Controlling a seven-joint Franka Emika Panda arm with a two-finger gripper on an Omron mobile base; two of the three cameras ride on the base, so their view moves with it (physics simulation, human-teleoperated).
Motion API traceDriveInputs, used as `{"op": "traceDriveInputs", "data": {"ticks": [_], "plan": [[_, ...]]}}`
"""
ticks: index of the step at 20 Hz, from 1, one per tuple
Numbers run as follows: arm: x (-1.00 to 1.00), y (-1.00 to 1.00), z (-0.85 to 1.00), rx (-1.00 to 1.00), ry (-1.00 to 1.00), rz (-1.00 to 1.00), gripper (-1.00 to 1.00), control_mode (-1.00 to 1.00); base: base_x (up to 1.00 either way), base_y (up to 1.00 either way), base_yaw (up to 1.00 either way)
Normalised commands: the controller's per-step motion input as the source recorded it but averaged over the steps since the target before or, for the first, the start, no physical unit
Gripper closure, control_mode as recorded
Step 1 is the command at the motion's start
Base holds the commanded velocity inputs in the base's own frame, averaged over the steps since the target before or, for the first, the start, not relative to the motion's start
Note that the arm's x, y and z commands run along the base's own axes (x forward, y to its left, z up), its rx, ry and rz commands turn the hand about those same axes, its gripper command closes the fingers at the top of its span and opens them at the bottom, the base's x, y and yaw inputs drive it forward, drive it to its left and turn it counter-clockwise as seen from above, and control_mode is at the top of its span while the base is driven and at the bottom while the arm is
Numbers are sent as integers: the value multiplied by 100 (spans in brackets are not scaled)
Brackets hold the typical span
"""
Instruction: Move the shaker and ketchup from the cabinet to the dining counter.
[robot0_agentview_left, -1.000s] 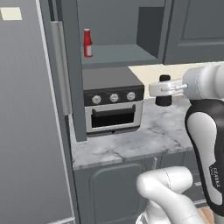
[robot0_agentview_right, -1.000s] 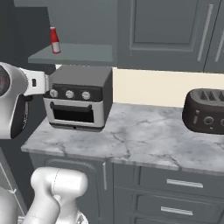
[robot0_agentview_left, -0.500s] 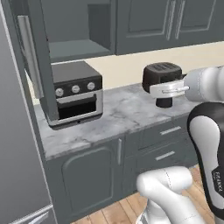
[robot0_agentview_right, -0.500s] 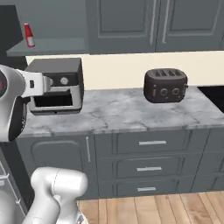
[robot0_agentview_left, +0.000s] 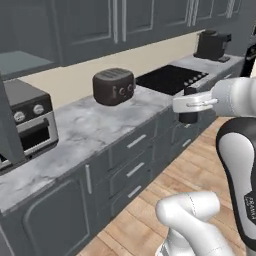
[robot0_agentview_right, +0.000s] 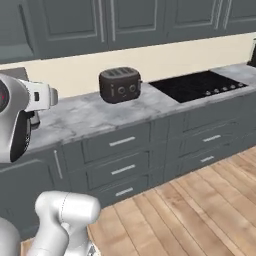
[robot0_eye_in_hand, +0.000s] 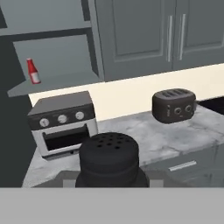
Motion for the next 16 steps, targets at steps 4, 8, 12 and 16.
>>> {"op": "traceDriveInputs", "data": {"ticks": [4, 8, 12, 16], "plan": [[0, 0, 0, 0, 0, 0, 100, 100, -45, 17, -69], [0, 0, 0, 0, 0, 0, 100, 100, -43, 19, -70], [0, 0, 0, 0, 0, 0, 100, 100, -35, 19, -75], [0, 0, 0, 0, 0, 0, 100, 100, -21, 16, -83]]}}
